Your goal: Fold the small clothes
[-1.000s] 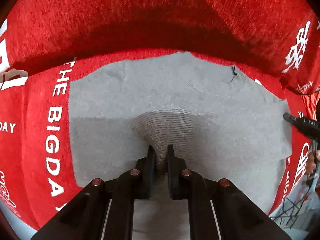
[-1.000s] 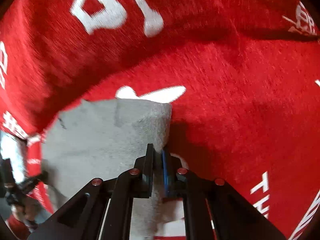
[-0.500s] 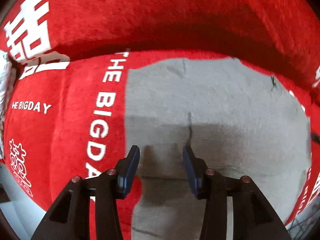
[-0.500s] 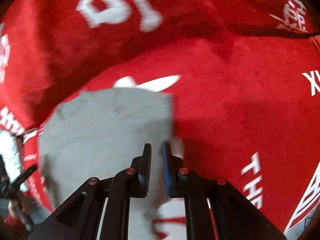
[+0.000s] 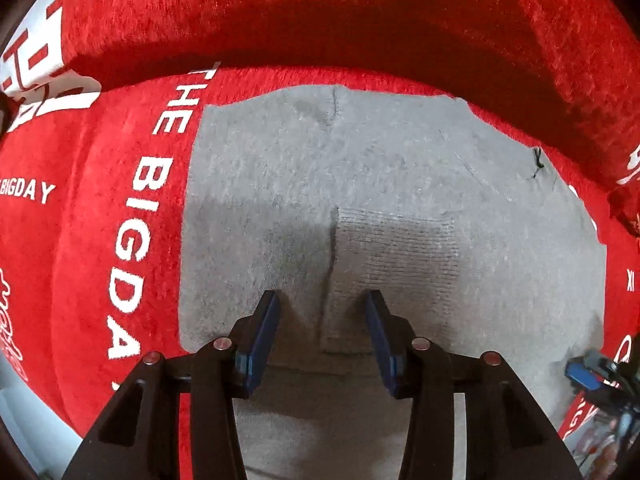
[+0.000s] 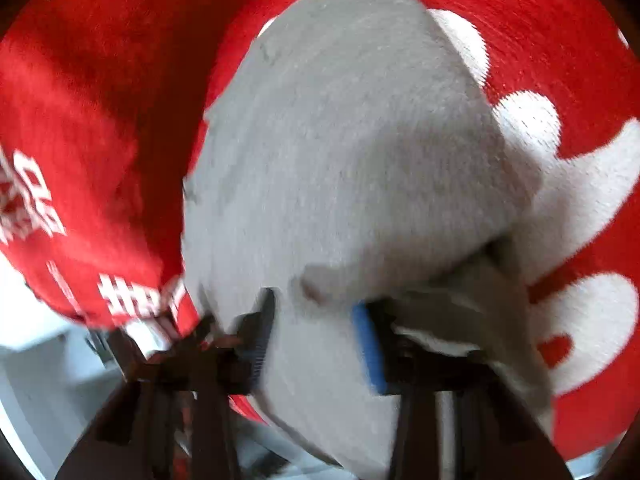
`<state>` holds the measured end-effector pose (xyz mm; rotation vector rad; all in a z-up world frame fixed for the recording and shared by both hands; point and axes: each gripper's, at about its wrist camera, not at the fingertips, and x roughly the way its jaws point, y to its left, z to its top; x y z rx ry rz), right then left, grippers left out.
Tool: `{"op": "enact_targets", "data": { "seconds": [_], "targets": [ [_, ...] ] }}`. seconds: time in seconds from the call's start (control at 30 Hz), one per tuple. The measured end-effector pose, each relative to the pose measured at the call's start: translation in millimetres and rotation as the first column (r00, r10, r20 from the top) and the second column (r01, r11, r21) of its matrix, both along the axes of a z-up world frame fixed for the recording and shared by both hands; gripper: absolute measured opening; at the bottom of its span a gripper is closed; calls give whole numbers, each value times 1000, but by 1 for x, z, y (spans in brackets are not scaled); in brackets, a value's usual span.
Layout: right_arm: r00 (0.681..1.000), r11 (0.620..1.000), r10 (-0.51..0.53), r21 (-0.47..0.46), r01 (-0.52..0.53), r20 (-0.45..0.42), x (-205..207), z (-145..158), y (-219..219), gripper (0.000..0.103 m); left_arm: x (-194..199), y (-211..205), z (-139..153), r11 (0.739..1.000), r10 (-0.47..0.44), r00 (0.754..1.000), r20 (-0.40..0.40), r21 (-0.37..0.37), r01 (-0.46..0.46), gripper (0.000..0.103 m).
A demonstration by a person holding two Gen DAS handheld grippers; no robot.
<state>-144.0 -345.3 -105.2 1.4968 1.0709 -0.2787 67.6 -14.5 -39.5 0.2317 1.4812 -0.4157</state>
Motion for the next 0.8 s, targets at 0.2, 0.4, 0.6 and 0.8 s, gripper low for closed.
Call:
{"op": "enact_targets", "data": {
  "seconds": [0.2, 0.4, 0.6, 0.8],
  "targets": [
    [985, 977, 169, -125, -173, -46, 8, 17, 7, 6, -10, -4, 7, 996, -90, 996, 19, -14, 90, 11],
    [970, 966, 233, -94, -239, -70, 8, 10, 6, 12, -17, 11, 0, 997, -69, 997, 30, 47, 67, 11],
    [947, 920, 321, -227, -319, -31, 4, 57, -1, 12, -12, 13, 29, 997, -72, 993, 97, 26, 70, 11],
    [972, 897, 206, -374, -235, -116, 11, 65, -52, 12, -3, -9, 35, 994, -100, 988, 116, -21, 104, 11]
  ]
}}
